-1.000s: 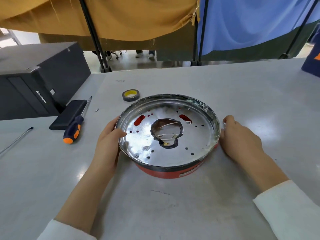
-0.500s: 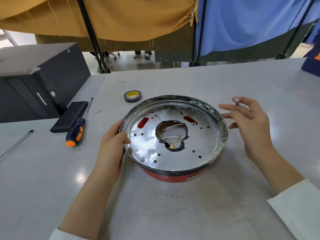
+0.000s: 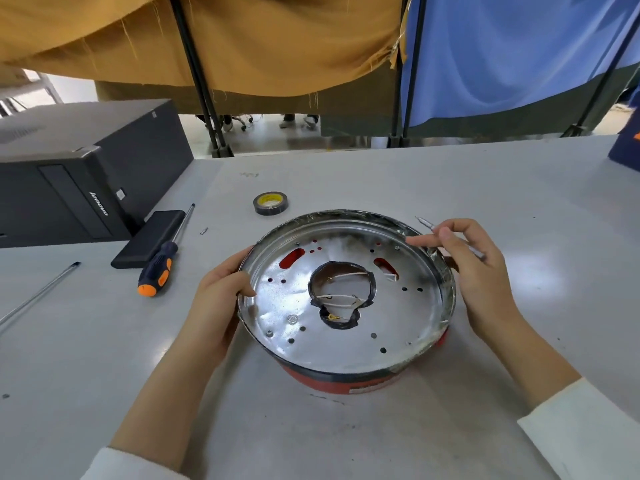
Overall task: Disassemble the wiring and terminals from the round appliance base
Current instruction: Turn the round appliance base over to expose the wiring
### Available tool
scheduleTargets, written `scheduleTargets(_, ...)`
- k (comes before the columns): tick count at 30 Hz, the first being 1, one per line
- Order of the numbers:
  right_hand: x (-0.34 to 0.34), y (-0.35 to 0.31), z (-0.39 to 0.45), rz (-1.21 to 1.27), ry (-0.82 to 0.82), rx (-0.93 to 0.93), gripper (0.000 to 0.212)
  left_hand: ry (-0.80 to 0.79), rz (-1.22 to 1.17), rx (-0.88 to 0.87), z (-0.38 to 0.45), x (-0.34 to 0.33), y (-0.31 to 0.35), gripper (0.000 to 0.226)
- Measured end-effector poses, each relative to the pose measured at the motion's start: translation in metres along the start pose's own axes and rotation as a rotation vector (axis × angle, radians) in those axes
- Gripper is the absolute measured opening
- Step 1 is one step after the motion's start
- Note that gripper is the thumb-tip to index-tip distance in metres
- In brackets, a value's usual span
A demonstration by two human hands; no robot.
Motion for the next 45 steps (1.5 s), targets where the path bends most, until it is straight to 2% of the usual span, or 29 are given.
scheduleTargets(4, 0.005, 0.001, 0.004, 0.063, 0.003, -0.021, 0.012, -0.016, 0.046, 0.053, -0.001, 0.002, 0.003, 0.061)
scheduleTargets(8, 0.002, 0.002, 0.002, 0.076, -0.035, -0.031, 0.013, -0.029, 0.191, 0.098, 0.004, 0.003, 0.009, 0.055)
scheduleTargets(13, 0.0, 0.002, -0.002, 0.054, -0.071, -0.055, 0.018, 0.016, 0.286, -0.048, 0.004, -0.007, 0.018, 0.041)
scheduleTargets(19, 0.003, -0.004, -0.006, -0.008, -0.085, -0.052, 0.014, -0.043, 0.343, -0.082, -0.01, -0.004, 0.016, 0.037)
scheduleTargets(22, 0.004, -0.007, -0.009, -0.025, -0.085, -0.03, 0.018, -0.052, 0.32, -0.093, -0.021, 0.0, 0.017, 0.033)
scheduleTargets(26, 0.009, 0.0, 0.002, -0.103, 0.052, -0.028, 0.026, -0.015, 0.265, -0.053, -0.027, 0.011, 0.016, 0.031)
scheduleTargets(29, 0.003, 0.019, 0.007, -0.424, -0.071, -0.008, 0.025, 0.001, 0.224, 0.001, -0.027, 0.021, 0.015, 0.034)
scheduleTargets(32, 0.003, 0.033, 0.003, -0.545, -0.135, 0.02, 0.023, -0.034, 0.243, -0.005, -0.025, 0.023, 0.014, 0.036)
scheduleTargets(37, 0.004, 0.023, 0.002, -0.417, -0.101, 0.0, 0.018, -0.009, 0.21, 0.003, -0.019, 0.02, 0.012, 0.037)
scheduleTargets(41, -0.001, 0.014, -0.007, -0.188, -0.192, -0.268, 0.037, 0.008, 0.078, 0.031, -0.018, 0.012, 0.012, 0.038)
scheduleTargets(45, -0.002, -0.002, -0.004, -0.273, -0.217, -0.276, 0.048, 0.081, 0.015, -0.052, -0.014, 0.008, 0.022, 0.031)
Point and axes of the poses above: each hand's wrist, its own z-axis towards the middle knuckle, its own x-axis out of the back of the hand, y = z × x, the point moved 5 cm from there along z, towards the middle knuckle, and after that the axes turned 13 degrees about y, right-handed, at the moved point
